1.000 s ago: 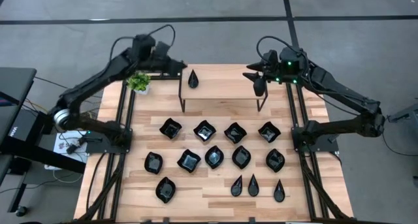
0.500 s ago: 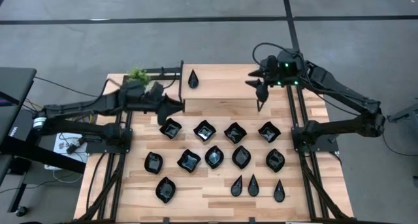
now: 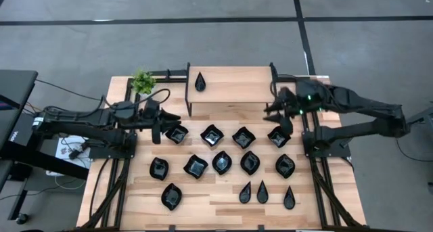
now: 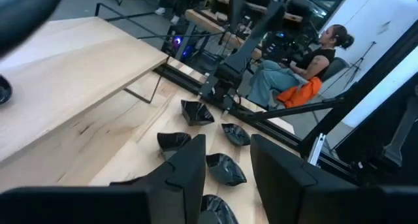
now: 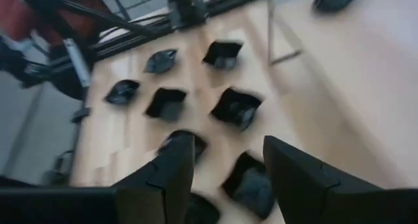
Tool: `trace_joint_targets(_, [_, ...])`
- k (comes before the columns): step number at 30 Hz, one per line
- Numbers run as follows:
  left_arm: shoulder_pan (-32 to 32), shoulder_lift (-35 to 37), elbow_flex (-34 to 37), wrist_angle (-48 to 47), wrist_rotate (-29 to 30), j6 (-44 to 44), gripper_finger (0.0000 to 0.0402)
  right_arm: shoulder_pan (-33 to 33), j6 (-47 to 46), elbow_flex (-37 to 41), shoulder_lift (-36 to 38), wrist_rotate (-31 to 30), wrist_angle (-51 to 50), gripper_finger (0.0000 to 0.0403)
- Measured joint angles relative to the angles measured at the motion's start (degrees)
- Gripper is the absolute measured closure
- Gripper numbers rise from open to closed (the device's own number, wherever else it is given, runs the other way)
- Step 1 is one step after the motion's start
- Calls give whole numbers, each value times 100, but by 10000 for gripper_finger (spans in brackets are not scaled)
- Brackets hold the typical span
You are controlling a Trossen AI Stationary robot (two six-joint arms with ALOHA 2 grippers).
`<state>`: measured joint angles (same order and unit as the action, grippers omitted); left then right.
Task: Pick & Place Mini shaped plates
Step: Stack the black drop shaped plate on top of the black drop shaped plates on the shelf
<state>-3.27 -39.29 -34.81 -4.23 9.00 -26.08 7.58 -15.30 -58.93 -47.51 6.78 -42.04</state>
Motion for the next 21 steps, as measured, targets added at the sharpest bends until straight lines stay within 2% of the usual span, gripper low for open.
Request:
trace_joint_targets(6, [-4, 209, 178, 4, 0, -36, 279, -1858, -1829, 719, 213, -956, 758, 220])
trace_joint_targets(12, [-4, 296, 278, 4, -180, -143, 279, -3409, -3321, 974, -410, -2022, 1142, 220])
trace_joint_targets(16, [-4, 296, 278, 11, -348, -137, 279, -3962, -4139, 974, -974, -2210, 1189, 218])
trace_joint_targets(21, [-4, 296, 278, 17, -348, -125, 279, -4164, -4738, 973, -1686, -2183, 1309, 219])
